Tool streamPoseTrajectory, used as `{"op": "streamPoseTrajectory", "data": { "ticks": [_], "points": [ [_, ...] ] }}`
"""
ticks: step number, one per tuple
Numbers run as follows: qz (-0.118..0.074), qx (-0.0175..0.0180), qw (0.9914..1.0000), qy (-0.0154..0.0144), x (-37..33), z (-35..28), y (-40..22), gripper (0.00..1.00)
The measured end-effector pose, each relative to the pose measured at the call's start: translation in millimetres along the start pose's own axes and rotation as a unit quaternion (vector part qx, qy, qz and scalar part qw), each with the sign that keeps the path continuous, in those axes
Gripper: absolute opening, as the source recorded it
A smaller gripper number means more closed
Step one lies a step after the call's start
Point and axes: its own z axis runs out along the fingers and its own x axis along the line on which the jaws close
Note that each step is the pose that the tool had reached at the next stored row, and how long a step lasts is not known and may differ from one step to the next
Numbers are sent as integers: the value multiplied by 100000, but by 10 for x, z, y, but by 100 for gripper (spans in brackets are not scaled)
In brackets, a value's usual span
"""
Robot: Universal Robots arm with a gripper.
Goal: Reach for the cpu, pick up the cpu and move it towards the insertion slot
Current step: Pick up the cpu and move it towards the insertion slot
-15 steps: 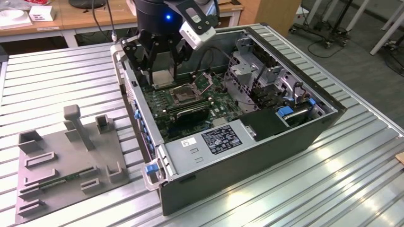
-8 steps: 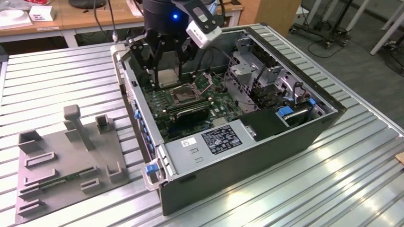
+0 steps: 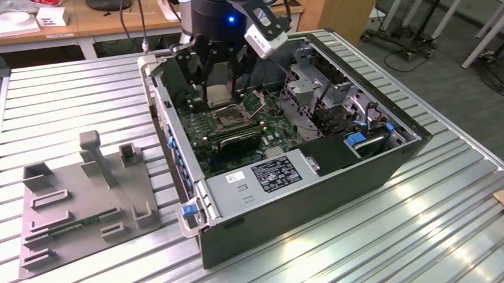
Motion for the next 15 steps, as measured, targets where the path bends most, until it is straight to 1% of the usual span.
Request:
{"op": "streamPoseTrajectory", "data": {
  "ticks": [8,15],
  "points": [
    [-2,1,100000,2,-190,3,-2,54],
    [0,2,100000,1,-332,5,-2,54]
  ]
}}
